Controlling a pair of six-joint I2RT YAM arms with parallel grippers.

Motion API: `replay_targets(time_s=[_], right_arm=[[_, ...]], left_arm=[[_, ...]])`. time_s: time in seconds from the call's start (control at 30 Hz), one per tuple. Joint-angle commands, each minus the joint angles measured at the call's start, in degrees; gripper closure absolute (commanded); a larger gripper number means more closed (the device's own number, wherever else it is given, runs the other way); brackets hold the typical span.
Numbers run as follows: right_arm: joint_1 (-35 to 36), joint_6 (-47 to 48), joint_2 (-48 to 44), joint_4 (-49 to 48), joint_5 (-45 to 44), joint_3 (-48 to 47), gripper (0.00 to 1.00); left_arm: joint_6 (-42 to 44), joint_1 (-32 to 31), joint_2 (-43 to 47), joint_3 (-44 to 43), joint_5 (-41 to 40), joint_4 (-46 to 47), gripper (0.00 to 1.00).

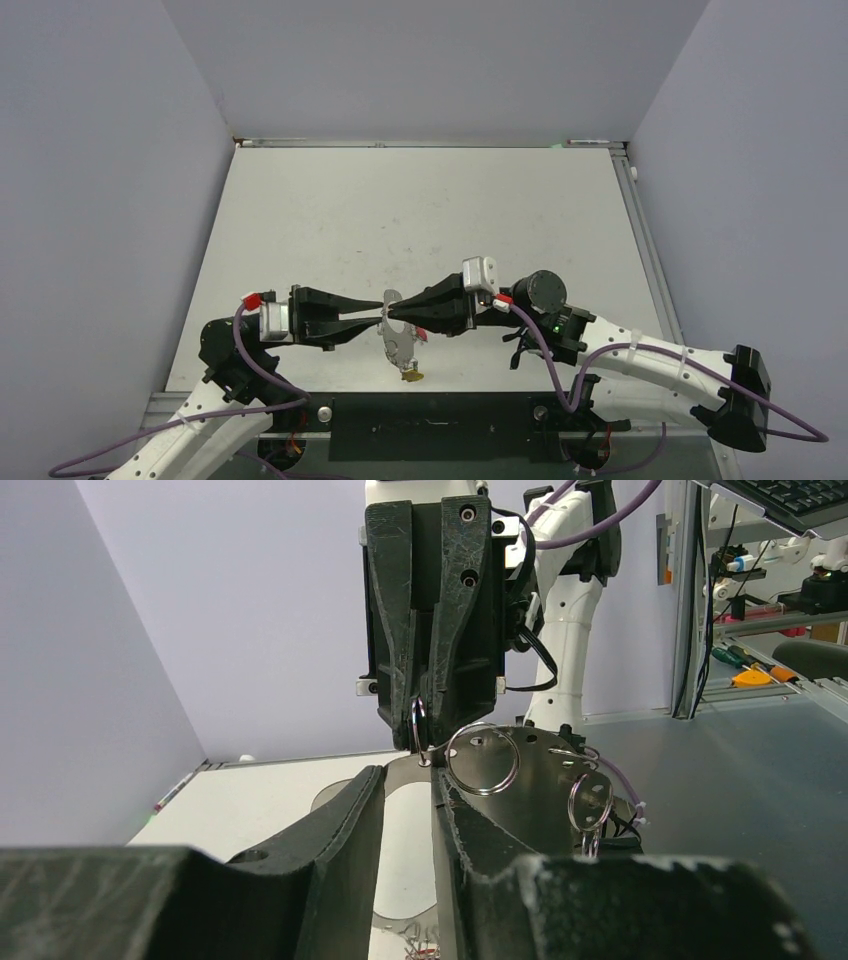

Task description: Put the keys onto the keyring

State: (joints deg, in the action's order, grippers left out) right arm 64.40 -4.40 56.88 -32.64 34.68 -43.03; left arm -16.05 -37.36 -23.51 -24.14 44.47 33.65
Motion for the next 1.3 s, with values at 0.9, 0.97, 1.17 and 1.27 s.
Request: replay_targets(time_s=[0.9, 0.97, 1.17, 1.27], right_arm=[[0.1, -14.1, -2.3, -20.0, -20.6, 8.8, 0.95], [0.8, -16.1, -3.0, -25.0, -26.5, 12.3, 0.95], [2.8, -17.6, -2.3, -28.7, -38.9, 13.5, 0.95], [4.2, -17.5, -0.7, -27.3, -46.0, 12.7, 0.95]], left_arm=[[6.4, 2.8, 3.6, -2.6, -12.7, -12.0, 0.61], [7.0, 3.1, 3.9, -2.5, -13.4, -12.4, 0.57], [5.6, 3.3, 4.1, -2.5, -11.9, -12.0, 0.49], [4.1, 3.3, 3.0, -2.2, -9.7, -10.1, 0.46]])
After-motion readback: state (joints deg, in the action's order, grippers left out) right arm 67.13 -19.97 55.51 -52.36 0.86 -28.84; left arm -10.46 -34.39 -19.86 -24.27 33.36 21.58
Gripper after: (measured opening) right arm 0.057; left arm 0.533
